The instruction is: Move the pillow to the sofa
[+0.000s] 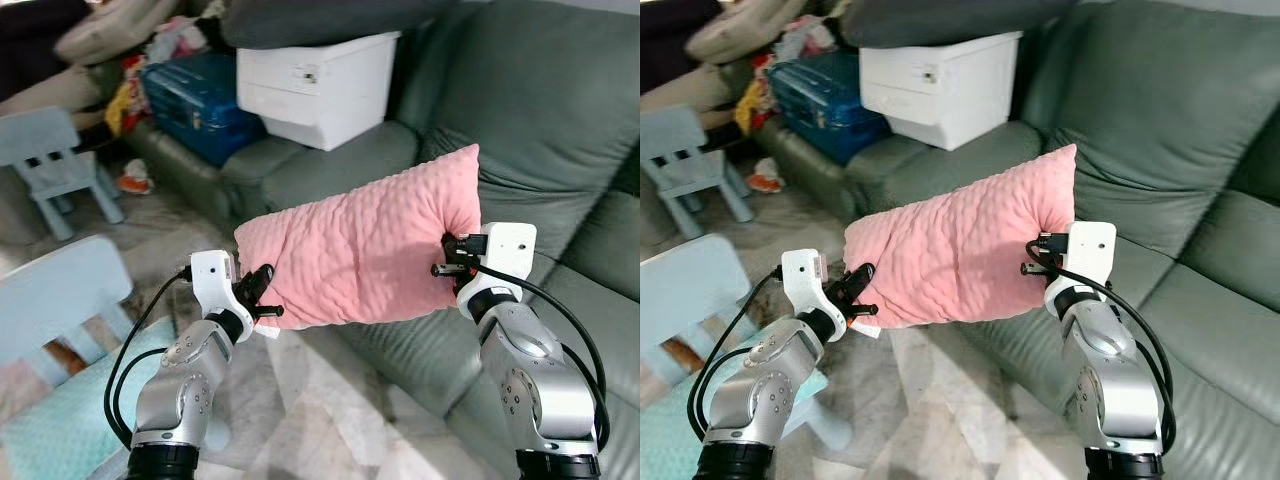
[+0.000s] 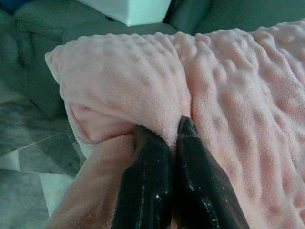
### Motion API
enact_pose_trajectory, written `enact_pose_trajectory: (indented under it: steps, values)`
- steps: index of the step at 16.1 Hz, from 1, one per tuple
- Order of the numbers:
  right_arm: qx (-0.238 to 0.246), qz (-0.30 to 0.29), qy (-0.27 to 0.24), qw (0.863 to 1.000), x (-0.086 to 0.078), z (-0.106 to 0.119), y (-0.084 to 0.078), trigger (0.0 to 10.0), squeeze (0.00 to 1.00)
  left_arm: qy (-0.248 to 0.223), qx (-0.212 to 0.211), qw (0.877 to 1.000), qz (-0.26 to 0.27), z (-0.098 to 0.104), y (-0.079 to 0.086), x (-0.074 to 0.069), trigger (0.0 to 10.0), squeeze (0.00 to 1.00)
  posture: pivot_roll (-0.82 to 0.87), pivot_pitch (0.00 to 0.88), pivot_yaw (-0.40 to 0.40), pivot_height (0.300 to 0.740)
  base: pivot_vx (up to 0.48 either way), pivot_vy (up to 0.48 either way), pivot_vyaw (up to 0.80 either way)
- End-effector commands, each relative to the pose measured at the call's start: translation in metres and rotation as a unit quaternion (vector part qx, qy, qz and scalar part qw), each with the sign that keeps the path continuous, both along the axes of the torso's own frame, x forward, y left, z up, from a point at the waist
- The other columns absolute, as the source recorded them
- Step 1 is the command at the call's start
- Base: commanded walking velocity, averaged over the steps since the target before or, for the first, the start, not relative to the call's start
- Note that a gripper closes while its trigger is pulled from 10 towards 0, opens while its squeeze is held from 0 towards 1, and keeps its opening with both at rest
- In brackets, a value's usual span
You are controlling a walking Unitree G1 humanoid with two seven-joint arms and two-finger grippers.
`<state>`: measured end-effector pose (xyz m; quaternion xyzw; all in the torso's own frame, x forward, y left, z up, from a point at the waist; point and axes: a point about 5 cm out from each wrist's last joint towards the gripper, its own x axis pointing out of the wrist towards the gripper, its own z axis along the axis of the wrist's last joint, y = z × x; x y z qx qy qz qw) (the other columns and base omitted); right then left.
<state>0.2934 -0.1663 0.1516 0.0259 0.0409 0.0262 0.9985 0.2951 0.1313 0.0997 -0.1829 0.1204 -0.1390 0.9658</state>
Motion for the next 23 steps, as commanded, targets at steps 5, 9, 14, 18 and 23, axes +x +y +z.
enact_pose_trajectory:
  steps: [5, 9, 14, 18, 23]
  values:
    - [0.004, 0.011, -0.006, 1.000, 0.0012, 0.0044, 0.0052, 10.0, 0.00, 0.001, -0.006, 1.000, -0.009, 0.0032, -0.0001, 0.0004, 10.0, 0.00, -0.20, 0.000, 0.073, 0.740, 0.000, 0.000, -0.74]
    - [0.005, 0.011, -0.004, 1.000, 0.0016, 0.0040, 0.0050, 10.0, 0.00, 0.003, -0.005, 1.000, -0.014, 0.0032, -0.0013, 0.0004, 10.0, 0.00, -0.20, 0.000, 0.074, 0.740, 0.000, 0.000, -0.73]
    - [0.007, 0.009, -0.002, 1.000, 0.0017, 0.0033, 0.0056, 10.0, 0.00, 0.002, -0.005, 1.000, -0.019, 0.0041, -0.0012, 0.0010, 10.0, 0.00, -0.20, 0.000, 0.075, 0.740, 0.000, 0.000, -0.73]
    - [0.007, 0.014, -0.012, 1.000, 0.0014, 0.0051, 0.0062, 10.0, 0.00, -0.001, -0.006, 1.000, -0.020, 0.0051, -0.0016, 0.0007, 10.0, 0.00, -0.20, 0.000, 0.073, 0.740, 0.000, 0.000, -0.35]
    - [0.009, 0.012, -0.001, 1.000, 0.0015, 0.0026, 0.0063, 10.0, 0.00, 0.003, -0.013, 1.000, -0.014, 0.0040, -0.0005, 0.0005, 10.0, 0.00, -0.20, 0.000, 0.076, 0.740, 0.000, 0.000, -0.45]
